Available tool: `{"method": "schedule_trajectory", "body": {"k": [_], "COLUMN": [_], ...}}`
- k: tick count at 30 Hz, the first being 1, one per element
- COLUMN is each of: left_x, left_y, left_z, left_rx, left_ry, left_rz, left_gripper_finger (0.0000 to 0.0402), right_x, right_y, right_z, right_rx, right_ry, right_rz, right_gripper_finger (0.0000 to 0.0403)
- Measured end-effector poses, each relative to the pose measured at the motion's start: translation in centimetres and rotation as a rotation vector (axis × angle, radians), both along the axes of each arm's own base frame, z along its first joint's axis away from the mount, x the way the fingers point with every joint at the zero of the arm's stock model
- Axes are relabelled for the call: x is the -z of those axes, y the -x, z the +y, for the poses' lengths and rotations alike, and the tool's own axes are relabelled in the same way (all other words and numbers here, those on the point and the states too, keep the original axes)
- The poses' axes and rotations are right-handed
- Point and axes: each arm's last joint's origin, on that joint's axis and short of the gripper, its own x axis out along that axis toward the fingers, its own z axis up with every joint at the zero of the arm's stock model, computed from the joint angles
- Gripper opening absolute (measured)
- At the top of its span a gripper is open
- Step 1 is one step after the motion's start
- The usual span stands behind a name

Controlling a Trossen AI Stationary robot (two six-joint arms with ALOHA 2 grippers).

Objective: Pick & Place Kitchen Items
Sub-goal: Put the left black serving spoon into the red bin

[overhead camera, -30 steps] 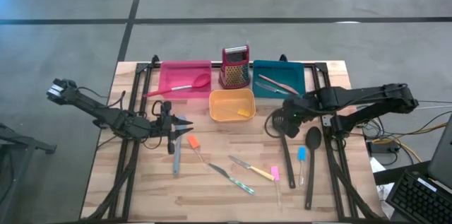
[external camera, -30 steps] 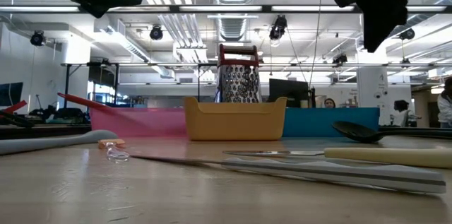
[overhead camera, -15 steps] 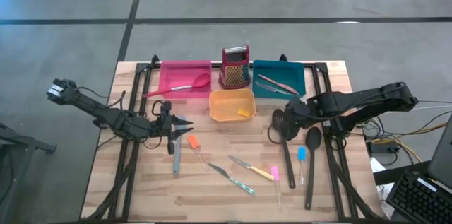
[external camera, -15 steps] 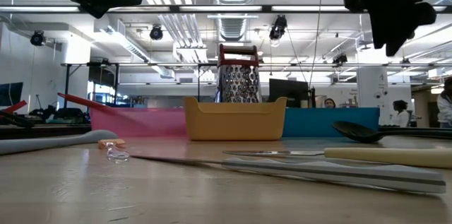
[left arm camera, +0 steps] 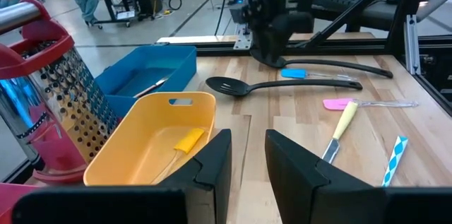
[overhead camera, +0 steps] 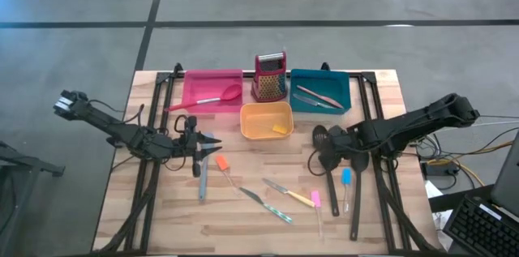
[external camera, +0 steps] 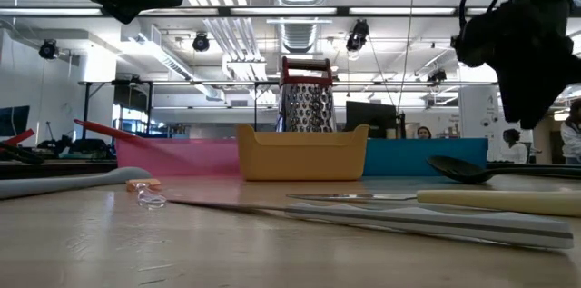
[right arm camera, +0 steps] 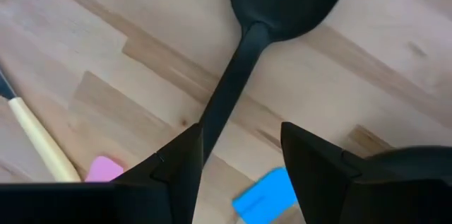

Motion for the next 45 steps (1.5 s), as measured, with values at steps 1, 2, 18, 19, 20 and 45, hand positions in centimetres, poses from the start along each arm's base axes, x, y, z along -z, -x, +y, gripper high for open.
{"method": "schedule_trajectory", "body": {"k": [1,2,18,19,20,45], "left_x": [0.0,0.0,0.0,0.0,0.0,0.1], "left_y": [0.0,0.0,0.0,0.0,0.0,-0.1], "left_z": [0.0,0.0,0.0,0.0,0.0,-0.1], "left_rx": [0.0,0.0,0.0,0.0,0.0,-0.002], "left_ry": [0.0,0.0,0.0,0.001,0.0,0.007], "left_rz": [0.0,0.0,-0.001,-0.001,-0.001,0.002], "left_gripper_finger": [0.009,0.009,0.009,0.009,0.009,0.009], "right_x": [0.4,0.7,4.7,5.0,5.4,6.2], "right_y": [0.0,0.0,-0.4,-0.6,-0.8,-1.3], "right_z": [0.0,0.0,0.1,0.1,0.1,-0.1], "right_rx": [0.002,0.005,0.025,0.019,0.012,0.043], "right_ry": [-0.003,-0.005,-0.019,-0.016,-0.014,0.1], "right_rz": [-0.009,-0.016,-0.063,-0.055,-0.053,-0.064], "right_gripper_finger": [0.0185,0.0189,0.0228,0.0227,0.0225,0.0058]}}
